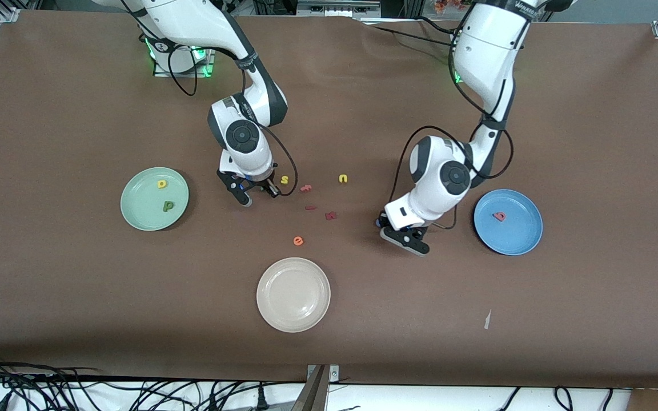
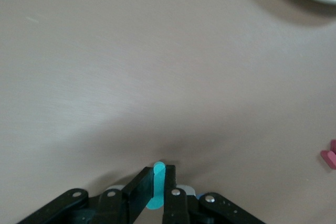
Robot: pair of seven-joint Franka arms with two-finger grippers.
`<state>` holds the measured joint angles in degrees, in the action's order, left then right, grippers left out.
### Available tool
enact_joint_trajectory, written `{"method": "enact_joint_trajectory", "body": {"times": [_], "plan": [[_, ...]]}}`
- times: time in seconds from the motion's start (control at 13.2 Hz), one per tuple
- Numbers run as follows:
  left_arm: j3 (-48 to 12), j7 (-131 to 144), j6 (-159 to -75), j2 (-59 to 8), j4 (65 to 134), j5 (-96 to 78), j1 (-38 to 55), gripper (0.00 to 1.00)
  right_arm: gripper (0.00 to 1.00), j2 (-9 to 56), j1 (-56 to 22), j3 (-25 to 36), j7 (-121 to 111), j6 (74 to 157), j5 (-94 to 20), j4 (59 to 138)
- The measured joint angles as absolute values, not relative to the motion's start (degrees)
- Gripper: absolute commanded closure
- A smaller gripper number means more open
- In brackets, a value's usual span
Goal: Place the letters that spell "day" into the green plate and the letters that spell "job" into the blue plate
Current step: 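Place the y on the green plate while the left gripper places the j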
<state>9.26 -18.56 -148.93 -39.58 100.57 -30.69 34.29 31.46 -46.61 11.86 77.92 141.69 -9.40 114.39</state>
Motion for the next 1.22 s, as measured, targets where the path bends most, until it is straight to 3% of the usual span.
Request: {"method": "enact_joint_trajectory", "body": {"times": [0.38, 0.53, 0.61, 0.68, 0.76, 0.84, 0.99, 1.06, 1.22], "plan": [[10.11, -19.02, -132.16, -28.23, 104.25, -19.17, 22.46, 0.96, 0.91, 28.39, -46.63, 20.57, 62.22, 129.94, -9.37, 110.74], [10.19, -23.10, -131.00, -25.05, 108.91, -16.45, 18.12, 0.96, 0.91, 27.51, -46.55, 26.06, 51.15, 127.51, -9.38, 110.59], [10.21, -27.63, -131.00, -24.13, 111.13, -16.27, 15.57, 0.91, 0.91, 27.41, -46.44, 28.98, 44.87, 126.30, -9.41, 110.65], [10.22, -31.95, -131.00, -23.58, 112.70, -16.27, 13.30, 0.73, 0.91, 27.39, -46.28, 31.60, 39.32, 125.36, -9.43, 110.78], [10.23, -35.07, -131.01, -23.32, 113.72, -16.27, 11.45, 0.48, 0.91, 27.38, -46.10, 33.90, 34.42, 124.87, -9.44, 111.11], [10.20, -36.59, -131.02, -23.19, 114.26, -16.27, 10.36, 0.39, 0.90, 27.39, -45.85, 35.71, 29.85, 124.74, -9.44, 111.65], [9.81, -36.88, -131.11, -23.00, 114.39, -16.27, 10.14, 0.35, 0.88, 27.92, -44.01, 37.46, 21.09, 125.01, -9.43, 113.41], [9.32, -36.82, -131.30, -22.83, 114.37, -16.27, 10.36, 0.33, 0.75, 28.59, -42.00, 37.55, 16.57, 125.80, -9.44, 114.14], [7.97, -36.71, -131.69, -22.54, 114.00, -18.62, 11.47, 0.33, 0.00, 29.80, -37.62, 37.56, 9.36, 127.31, -10.27, 115.09]]}}
